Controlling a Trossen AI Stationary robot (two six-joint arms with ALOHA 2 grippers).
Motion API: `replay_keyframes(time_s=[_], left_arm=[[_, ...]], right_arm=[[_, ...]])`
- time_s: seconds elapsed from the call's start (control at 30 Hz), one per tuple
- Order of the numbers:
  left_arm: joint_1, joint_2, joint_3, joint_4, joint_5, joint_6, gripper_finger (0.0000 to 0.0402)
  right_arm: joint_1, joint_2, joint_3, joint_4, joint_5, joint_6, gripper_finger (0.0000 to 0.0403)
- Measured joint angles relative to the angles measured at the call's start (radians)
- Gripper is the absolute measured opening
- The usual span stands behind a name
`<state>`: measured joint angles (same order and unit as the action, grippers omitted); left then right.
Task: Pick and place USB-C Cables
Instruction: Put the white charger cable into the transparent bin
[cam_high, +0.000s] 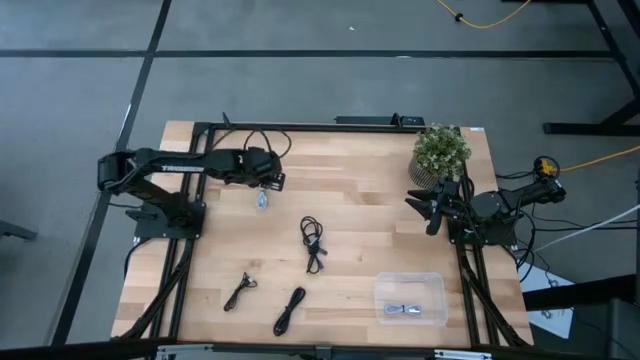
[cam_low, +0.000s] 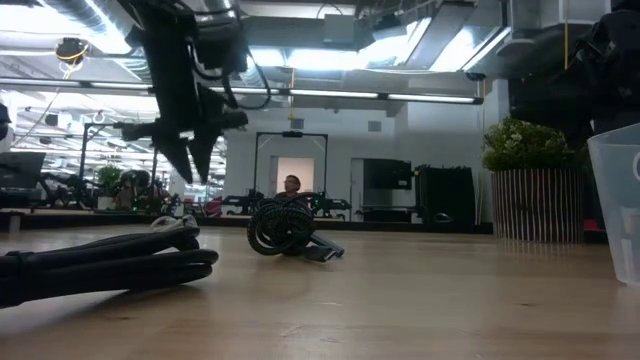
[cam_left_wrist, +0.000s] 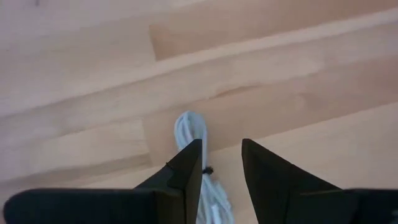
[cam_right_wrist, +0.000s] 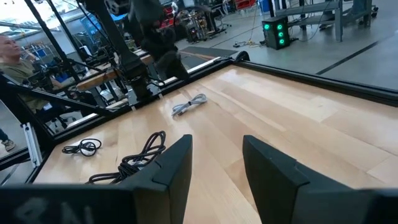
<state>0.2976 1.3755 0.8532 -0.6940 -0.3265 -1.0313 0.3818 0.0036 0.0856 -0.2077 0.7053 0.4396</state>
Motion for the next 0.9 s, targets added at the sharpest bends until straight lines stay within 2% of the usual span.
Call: replay_keyframes(time_s=[0.47, 0.77, 0.9], left_arm=[[-0.068, 0.195, 0.000, -0.004, -0.004, -0.142, 0.0108], [-0.095, 0.310, 0.005, -0.004, 0.046, -0.198, 0.0107], [-0.110, 0.328, 0.005, -0.005, 0.079, -0.198, 0.0082]], right_arm=[[0.000, 0.000, 0.000, 0.000, -0.001, -0.003, 0.0147], [0.000, 0.000, 0.000, 0.000, -0.001, -0.003, 0.0147], [0.000, 0.001, 0.000, 0.000, -0.001, -0.003, 0.0147]])
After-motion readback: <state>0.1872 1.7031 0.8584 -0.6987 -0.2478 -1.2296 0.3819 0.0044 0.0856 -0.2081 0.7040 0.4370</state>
